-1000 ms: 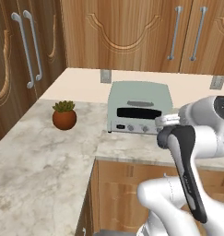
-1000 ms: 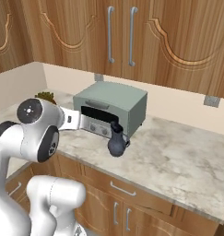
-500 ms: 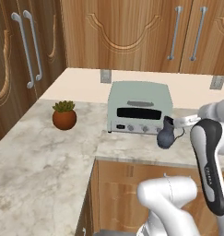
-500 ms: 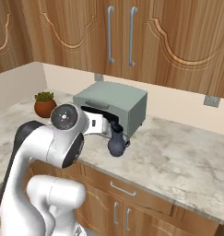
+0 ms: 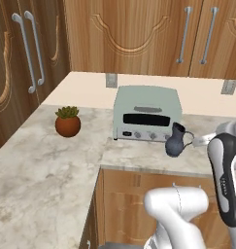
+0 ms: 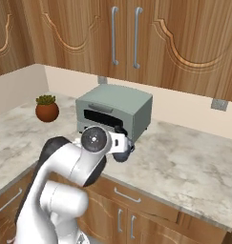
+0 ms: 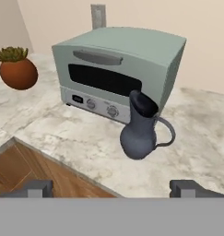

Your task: Move the pear and bottled drink from the second highest shelf to the top shelf to make space. Then, place the pitcher from the counter on the cleared second highest shelf.

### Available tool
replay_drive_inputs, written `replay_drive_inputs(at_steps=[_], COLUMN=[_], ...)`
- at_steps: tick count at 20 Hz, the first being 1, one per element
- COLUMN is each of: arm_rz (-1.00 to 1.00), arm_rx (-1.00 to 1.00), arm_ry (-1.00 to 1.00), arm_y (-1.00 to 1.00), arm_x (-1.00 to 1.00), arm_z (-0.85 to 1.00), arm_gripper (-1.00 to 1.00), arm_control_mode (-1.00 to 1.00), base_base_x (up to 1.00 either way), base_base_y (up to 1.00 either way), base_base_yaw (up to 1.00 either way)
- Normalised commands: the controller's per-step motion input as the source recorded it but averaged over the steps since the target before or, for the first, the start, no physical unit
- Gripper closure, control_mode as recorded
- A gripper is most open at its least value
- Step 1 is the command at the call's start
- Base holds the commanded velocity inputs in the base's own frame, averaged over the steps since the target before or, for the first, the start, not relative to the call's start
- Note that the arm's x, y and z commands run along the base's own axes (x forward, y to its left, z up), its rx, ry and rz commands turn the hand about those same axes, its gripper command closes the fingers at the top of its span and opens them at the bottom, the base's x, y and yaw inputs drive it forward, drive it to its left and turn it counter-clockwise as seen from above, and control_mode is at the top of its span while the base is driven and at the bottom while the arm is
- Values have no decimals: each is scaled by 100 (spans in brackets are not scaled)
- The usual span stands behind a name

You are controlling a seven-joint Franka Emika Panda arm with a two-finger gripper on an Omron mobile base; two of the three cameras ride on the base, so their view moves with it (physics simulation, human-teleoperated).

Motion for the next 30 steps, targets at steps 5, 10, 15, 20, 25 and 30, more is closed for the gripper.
replay_drive_inputs(at_steps=[5, 10, 15, 20, 25, 30], arm_rz=[11, 11, 14, 15, 14, 14], arm_rx=[0, 0, 0, 0, 0, 0], arm_ry=[2, 2, 0, 0, 0, 0], arm_y=[-51, -34, -18, -18, -29, -16], arm_x=[21, 31, 41, 48, 35, 24], arm_z=[-19, -20, -28, -25, -2, 0], arm_gripper=[-100, -100, -100, -100, -100, -100], arm_control_mode=[-100, -100, -100, -100, -100, -100], base_base_x=[0, 0, 0, 0, 0, 0], base_base_y=[0, 0, 0, 0, 0, 0], base_base_yaw=[0, 0, 0, 0, 0, 0])
